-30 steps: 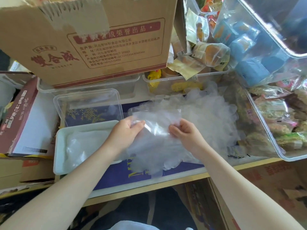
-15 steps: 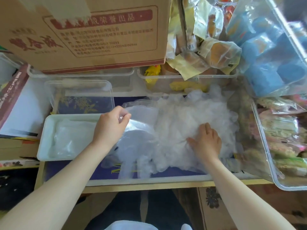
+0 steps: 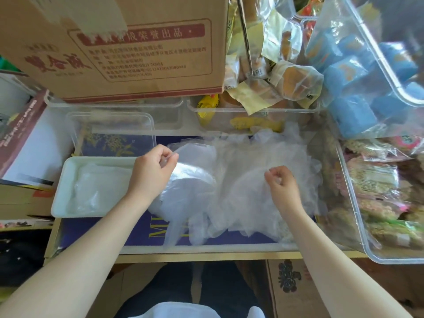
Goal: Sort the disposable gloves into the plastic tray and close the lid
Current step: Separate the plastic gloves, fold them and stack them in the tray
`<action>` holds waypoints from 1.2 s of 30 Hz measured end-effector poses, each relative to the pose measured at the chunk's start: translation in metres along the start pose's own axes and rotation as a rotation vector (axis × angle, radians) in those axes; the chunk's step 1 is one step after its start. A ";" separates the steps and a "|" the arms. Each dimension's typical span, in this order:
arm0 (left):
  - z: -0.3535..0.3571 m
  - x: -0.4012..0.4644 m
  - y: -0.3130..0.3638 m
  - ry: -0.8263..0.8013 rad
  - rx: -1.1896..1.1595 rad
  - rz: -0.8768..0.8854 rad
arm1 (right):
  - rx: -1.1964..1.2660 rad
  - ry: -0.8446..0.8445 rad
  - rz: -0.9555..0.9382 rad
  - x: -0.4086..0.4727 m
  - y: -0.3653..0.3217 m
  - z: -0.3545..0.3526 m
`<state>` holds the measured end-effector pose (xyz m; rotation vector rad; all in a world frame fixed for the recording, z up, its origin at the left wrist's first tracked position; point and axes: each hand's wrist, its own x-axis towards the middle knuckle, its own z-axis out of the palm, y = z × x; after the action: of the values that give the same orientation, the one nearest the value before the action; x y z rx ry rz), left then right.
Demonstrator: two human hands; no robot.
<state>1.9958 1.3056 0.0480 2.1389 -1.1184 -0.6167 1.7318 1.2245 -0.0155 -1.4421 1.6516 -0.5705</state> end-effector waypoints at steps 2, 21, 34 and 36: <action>-0.005 0.001 -0.003 0.010 -0.016 -0.003 | 0.198 -0.082 -0.103 -0.010 -0.019 -0.004; -0.027 -0.007 -0.042 -0.065 -0.022 0.037 | -0.526 0.124 -0.267 -0.036 -0.002 0.045; -0.030 0.005 -0.049 -0.092 -0.053 0.111 | -0.921 -0.257 -0.408 -0.069 0.026 0.061; -0.034 0.007 -0.049 -0.086 -0.044 0.132 | -0.893 -0.284 -0.361 -0.064 0.026 0.059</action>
<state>2.0477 1.3316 0.0353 1.9994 -1.2700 -0.6705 1.7642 1.3025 -0.0483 -2.3576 1.4697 0.2486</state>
